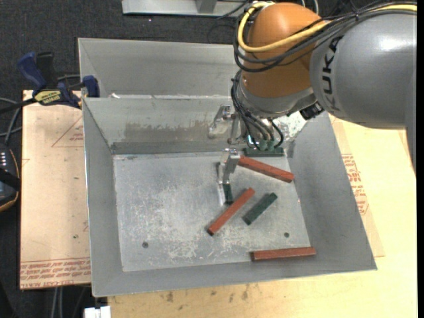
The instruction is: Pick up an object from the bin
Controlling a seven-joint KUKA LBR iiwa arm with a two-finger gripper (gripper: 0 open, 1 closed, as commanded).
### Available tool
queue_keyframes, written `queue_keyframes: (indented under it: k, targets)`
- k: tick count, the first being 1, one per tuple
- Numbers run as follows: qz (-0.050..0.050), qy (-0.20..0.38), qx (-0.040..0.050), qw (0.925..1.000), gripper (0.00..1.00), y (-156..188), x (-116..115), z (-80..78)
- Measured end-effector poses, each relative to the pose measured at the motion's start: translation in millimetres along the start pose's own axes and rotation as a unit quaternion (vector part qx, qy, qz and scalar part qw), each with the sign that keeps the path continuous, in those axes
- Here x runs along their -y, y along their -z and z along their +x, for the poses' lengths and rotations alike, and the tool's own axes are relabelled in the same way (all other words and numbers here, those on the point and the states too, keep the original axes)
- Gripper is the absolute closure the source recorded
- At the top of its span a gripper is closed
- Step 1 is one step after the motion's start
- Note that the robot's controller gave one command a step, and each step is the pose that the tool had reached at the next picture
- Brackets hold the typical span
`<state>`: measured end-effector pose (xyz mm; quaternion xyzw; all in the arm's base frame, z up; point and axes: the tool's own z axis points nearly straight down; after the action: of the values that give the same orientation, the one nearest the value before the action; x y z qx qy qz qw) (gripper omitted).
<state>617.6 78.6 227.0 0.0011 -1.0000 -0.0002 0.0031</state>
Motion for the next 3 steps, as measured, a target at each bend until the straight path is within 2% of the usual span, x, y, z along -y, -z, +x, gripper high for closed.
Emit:
queue_keyframes:
  k: [1, 2, 3]
  targets:
    - [0.0, -0.001, 0.0037, 1.0, 0.0, 4.4, 0.4, -1.5]
    - [-0.001, 0.062, 0.0092, 0.9981, 0.0, -23.2, 20.1, 21.6]
    - [0.001, 0.115, 0.0047, 0.9934, 0.0, -76.4, 51.1, 29.5]
